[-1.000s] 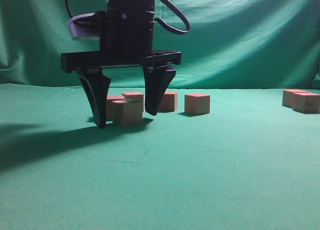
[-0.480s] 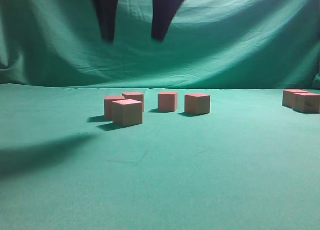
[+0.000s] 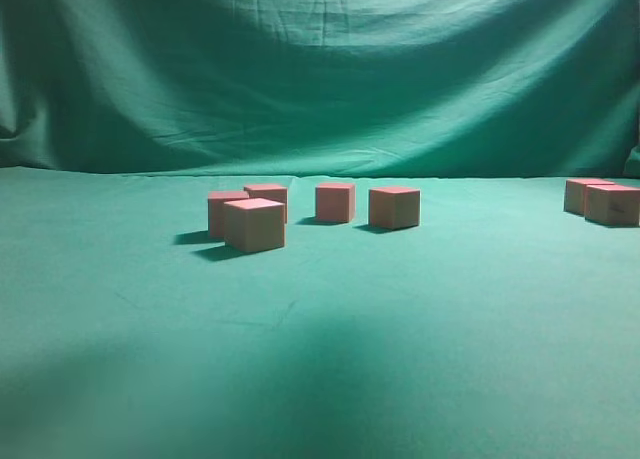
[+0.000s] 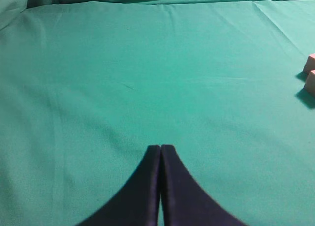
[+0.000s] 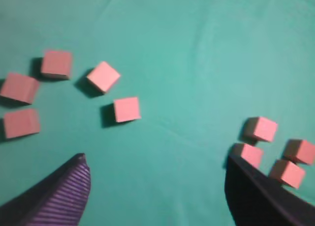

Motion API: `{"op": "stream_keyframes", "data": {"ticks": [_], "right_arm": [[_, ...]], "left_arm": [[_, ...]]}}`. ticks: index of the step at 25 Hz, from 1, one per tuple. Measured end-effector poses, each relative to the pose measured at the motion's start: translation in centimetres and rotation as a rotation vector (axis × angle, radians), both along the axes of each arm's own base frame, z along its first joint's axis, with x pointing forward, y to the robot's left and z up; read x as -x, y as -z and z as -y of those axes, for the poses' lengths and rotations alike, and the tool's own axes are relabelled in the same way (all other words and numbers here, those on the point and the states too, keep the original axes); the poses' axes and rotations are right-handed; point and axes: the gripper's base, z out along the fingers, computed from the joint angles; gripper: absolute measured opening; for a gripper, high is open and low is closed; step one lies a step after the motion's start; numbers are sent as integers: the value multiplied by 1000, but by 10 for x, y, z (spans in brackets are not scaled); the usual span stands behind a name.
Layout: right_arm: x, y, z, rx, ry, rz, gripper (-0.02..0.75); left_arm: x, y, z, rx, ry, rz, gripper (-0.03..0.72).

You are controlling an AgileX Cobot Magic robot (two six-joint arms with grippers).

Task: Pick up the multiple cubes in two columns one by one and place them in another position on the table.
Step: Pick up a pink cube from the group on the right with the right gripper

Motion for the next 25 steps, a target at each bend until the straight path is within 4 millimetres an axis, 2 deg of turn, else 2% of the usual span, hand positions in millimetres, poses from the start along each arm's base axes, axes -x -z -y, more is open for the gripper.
{"op": "stream_keyframes", "data": {"ticks": [5, 9, 14, 19, 21, 25], "right_arm": [[-15, 24, 72, 36, 229, -80, 537], [-17, 45, 128, 67, 395, -154, 537], [-12, 73, 177, 80, 572, -246, 537], [-9, 97, 214, 2, 674, -274, 537], [-9, 100, 217, -30, 660, -274, 537], [-19, 108, 217, -121, 500, -236, 537]], "left_arm": [[0, 0, 0, 0, 0, 0, 0], [0, 0, 0, 0, 0, 0, 0], [0, 0, 0, 0, 0, 0, 0], [0, 0, 0, 0, 0, 0, 0], [0, 0, 0, 0, 0, 0, 0], [0, 0, 0, 0, 0, 0, 0]]}}
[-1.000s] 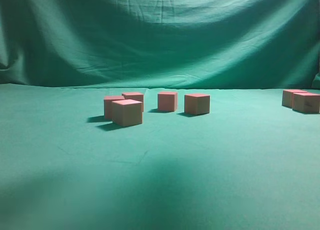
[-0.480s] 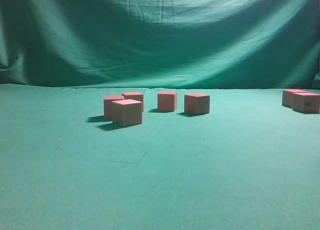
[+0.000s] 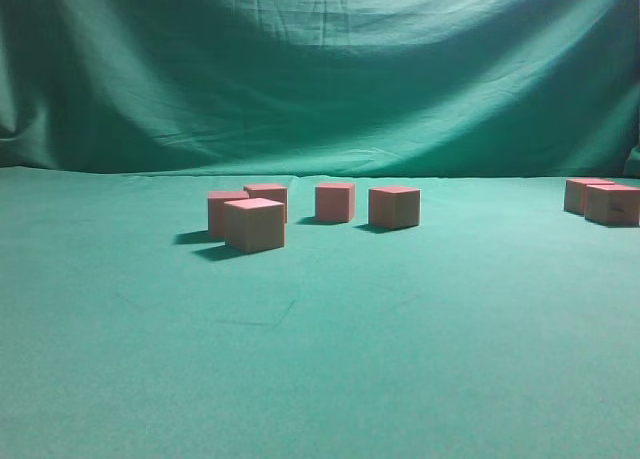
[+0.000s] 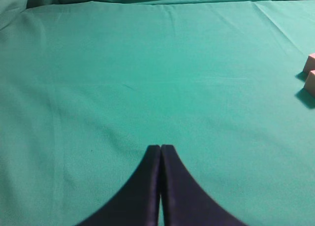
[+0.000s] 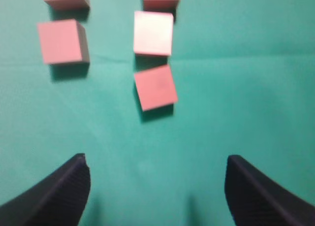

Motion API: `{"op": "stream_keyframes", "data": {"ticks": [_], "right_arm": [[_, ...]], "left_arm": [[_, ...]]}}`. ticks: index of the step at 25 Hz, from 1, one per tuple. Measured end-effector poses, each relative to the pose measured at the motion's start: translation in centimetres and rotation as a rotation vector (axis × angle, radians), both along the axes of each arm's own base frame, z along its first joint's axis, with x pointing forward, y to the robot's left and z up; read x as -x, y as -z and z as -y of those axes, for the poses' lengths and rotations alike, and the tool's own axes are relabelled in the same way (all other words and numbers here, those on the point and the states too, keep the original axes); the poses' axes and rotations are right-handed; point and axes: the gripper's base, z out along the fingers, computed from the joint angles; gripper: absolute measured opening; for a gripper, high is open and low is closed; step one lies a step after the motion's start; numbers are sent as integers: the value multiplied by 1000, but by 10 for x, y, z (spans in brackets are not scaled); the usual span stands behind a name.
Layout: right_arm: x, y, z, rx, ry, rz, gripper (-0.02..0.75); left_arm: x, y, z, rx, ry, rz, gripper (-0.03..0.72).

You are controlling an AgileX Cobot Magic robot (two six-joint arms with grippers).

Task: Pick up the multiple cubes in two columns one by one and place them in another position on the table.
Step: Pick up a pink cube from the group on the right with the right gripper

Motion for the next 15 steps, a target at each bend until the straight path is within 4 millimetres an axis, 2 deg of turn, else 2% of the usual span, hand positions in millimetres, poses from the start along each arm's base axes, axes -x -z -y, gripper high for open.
{"op": "stream_keyframes", "data": {"ticks": [4, 15], "right_arm": [[-12, 16, 1, 8, -31, 12, 537], [-41, 75, 3, 15, -53, -25, 537]], "left_arm": [[0, 0, 0, 0, 0, 0, 0], [0, 0, 0, 0, 0, 0, 0]]}}
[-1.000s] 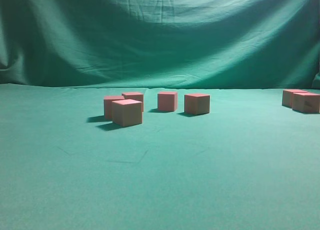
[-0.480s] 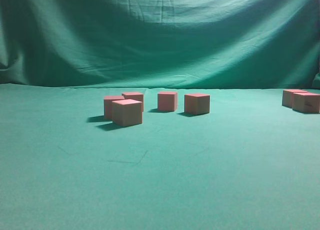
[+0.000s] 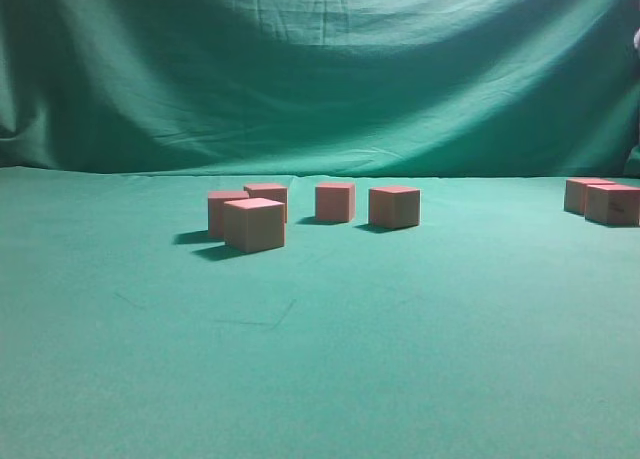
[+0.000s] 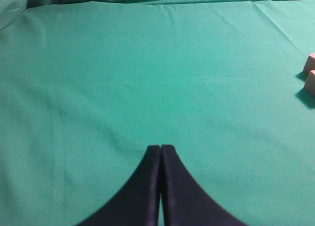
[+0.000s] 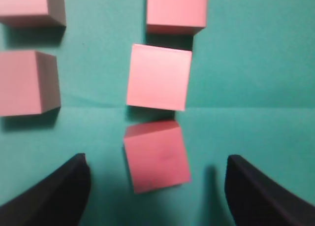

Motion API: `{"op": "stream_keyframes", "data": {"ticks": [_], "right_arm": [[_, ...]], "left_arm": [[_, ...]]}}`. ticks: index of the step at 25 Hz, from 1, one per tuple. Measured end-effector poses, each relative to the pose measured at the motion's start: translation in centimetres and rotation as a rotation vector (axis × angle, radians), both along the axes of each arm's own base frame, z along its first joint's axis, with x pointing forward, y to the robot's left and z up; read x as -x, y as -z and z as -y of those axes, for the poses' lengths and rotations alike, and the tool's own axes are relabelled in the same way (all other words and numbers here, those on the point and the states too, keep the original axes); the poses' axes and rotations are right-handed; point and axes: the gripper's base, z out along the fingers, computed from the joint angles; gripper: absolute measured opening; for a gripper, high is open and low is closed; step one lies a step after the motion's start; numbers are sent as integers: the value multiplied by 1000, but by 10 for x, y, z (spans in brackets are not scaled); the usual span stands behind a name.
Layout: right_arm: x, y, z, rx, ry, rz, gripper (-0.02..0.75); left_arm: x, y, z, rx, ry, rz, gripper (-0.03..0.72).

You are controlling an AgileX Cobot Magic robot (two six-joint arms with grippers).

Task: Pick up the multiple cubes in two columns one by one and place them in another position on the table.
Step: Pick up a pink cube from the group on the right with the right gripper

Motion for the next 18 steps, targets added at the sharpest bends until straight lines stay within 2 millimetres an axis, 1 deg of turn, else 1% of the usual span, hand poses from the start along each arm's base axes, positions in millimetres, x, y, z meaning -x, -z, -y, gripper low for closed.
{"op": "stream_keyframes", "data": {"ticks": [4, 9, 11, 12, 13, 16, 17, 18], "right_arm": [[-5, 13, 0, -1, -2, 3, 537], [-8, 20, 0, -2, -3, 2, 537], [-9, 20, 0, -2, -3, 6, 537], [-9, 20, 0, -2, -3, 6, 485], [-9, 20, 0, -1, -3, 7, 451], [-9, 20, 0, -1, -3, 7, 274], [-9, 20, 0, -1, -3, 7, 253], [-9, 20, 0, -1, -3, 7, 260]], "left_arm": [[0, 0, 0, 0, 0, 0, 0], [0, 0, 0, 0, 0, 0, 0], [0, 0, 0, 0, 0, 0, 0], [0, 0, 0, 0, 0, 0, 0], [0, 0, 0, 0, 0, 0, 0], [0, 0, 0, 0, 0, 0, 0], [0, 0, 0, 0, 0, 0, 0], [0, 0, 0, 0, 0, 0, 0]]}}
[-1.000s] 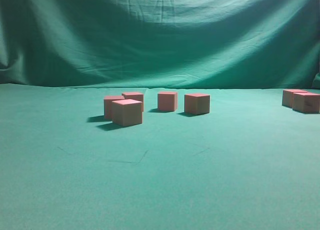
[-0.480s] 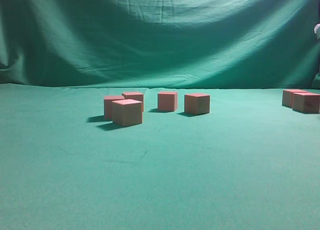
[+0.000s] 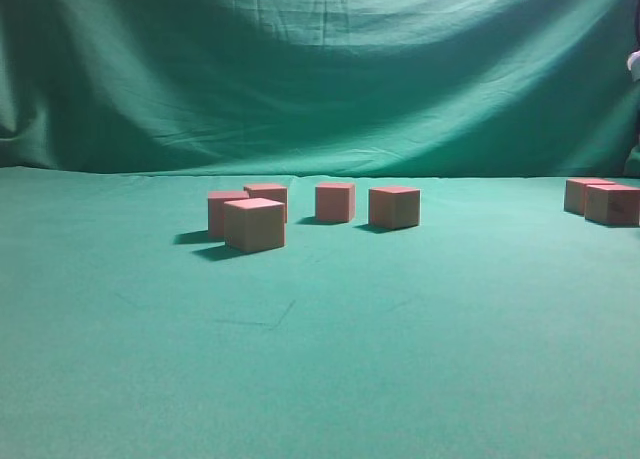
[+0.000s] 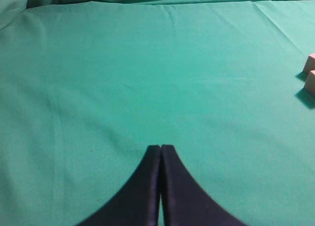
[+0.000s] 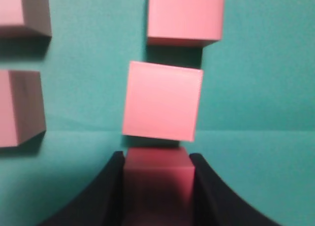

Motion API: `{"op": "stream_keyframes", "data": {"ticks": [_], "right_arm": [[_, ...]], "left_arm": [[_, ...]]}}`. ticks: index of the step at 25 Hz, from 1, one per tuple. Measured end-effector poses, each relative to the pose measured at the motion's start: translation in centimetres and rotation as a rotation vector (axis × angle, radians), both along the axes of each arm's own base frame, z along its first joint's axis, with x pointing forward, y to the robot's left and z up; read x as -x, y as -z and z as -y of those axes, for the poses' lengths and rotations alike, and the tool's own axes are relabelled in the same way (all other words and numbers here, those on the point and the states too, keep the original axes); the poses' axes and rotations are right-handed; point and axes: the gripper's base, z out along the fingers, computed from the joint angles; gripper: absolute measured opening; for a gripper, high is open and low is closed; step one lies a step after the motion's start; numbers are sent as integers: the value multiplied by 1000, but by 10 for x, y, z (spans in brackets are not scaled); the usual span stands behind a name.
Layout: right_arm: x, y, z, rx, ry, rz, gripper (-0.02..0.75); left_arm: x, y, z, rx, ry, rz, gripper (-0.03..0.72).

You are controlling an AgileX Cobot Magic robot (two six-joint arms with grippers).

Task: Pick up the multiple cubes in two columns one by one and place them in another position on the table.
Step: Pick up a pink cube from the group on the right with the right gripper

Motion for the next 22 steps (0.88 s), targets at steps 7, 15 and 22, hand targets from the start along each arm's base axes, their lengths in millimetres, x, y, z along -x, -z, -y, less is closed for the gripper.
{"op": "stream_keyframes", "data": {"ticks": [7, 15, 22], "right_arm": [[8, -1, -5, -76, 78, -85, 260], [37, -56, -54, -116, -41, -107, 260], [89, -131, -126, -146, -308, 74, 260]], "left_arm": [[0, 0, 0, 0, 0, 0, 0], [0, 0, 0, 0, 0, 0, 0], [0, 0, 0, 0, 0, 0, 0]]}}
